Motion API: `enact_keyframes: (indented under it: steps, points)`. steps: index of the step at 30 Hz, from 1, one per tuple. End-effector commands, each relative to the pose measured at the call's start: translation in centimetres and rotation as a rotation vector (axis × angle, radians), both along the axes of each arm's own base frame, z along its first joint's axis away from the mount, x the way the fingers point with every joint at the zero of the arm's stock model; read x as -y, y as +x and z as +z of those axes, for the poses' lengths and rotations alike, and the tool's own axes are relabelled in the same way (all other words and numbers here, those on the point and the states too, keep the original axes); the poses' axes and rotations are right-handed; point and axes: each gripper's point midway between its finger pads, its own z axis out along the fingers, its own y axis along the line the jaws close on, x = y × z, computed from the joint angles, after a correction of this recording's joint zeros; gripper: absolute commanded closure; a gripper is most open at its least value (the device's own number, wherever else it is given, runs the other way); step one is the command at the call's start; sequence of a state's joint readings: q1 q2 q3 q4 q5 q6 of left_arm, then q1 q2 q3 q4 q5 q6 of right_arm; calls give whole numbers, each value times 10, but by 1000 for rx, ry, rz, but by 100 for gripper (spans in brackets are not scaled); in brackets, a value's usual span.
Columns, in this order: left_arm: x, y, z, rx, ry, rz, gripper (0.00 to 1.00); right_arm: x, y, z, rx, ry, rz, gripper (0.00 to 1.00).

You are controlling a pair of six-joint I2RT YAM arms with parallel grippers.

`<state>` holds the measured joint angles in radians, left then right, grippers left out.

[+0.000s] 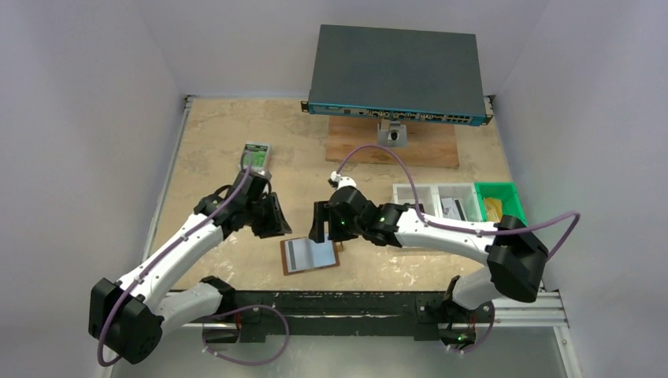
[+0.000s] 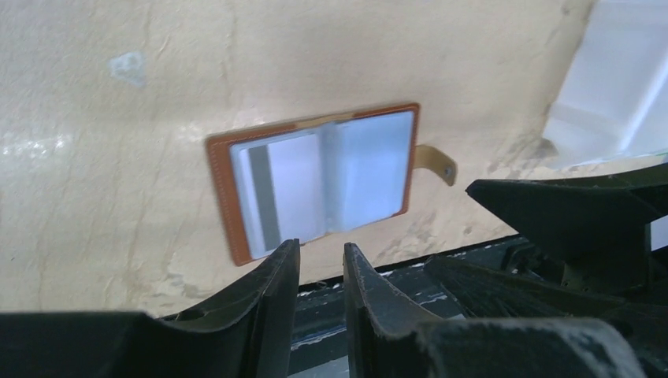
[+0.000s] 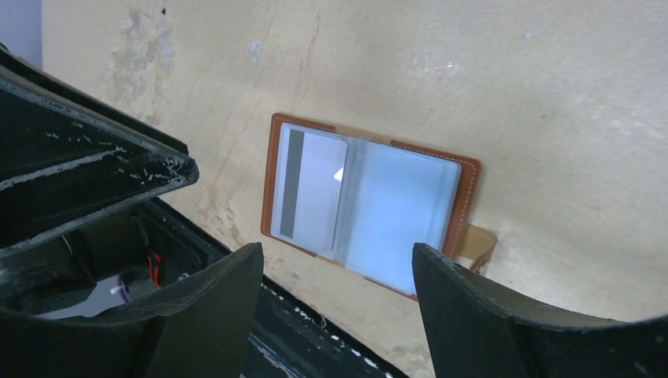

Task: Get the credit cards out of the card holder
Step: Remove the credit card from the card holder.

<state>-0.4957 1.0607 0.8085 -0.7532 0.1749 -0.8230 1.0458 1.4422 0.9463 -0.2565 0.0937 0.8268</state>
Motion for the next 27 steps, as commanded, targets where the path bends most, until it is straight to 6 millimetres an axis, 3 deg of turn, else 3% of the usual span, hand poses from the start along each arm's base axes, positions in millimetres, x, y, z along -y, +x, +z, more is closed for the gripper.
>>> enact_keyframes:
  steps: [1, 11, 19, 27]
  points:
    - [-21, -18, -21, -59, 71, 5, 73, -34, -2, 6, -26, 109, 74, 31]
    - [-29, -23, -54, -121, 88, 56, 76, -60, -4, -28, -86, 86, 116, 38]
    - [-20, -18, -71, -151, 59, 59, 79, -61, -3, -55, -108, 49, 118, 43]
    - [-10, -18, -84, -182, 21, 31, 83, -62, -8, -69, -143, 45, 121, 50]
